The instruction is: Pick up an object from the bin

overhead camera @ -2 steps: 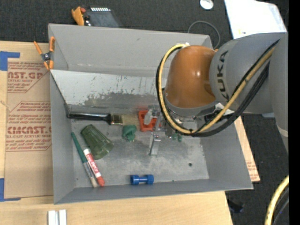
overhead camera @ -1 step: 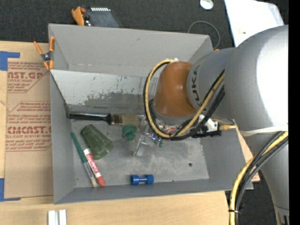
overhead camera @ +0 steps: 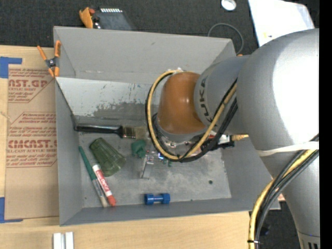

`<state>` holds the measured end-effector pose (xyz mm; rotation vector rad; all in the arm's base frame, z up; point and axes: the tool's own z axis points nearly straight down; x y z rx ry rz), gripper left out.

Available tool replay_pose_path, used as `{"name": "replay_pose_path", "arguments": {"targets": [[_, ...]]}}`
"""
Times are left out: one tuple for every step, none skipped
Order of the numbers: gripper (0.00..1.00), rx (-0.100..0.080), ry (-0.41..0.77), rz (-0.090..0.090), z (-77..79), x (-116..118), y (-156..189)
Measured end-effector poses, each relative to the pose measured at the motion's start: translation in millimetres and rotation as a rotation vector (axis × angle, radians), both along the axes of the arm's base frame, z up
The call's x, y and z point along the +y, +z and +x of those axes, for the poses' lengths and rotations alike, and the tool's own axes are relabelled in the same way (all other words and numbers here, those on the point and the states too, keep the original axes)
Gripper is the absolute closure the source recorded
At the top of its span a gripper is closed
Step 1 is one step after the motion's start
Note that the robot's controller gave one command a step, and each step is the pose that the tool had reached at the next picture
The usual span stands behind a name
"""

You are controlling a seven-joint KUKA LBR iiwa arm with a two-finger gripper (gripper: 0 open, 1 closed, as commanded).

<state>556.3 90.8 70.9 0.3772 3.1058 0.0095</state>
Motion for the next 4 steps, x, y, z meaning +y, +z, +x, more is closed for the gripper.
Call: {"name": "replay_pose_path", "arguments": {"targets": [[0.00,0.003,-0.187,-0.001,-2.4,30.3,-0.8],[1.00,-0.003,-0.017,-0.001,0.8,0.4,-0.2],[1.00,-0.003,-0.017,0.000,0.9,0.4,-0.2],[1.00,0.010,-0.017,-0.002,-2.9,0.2,17.9]]}}
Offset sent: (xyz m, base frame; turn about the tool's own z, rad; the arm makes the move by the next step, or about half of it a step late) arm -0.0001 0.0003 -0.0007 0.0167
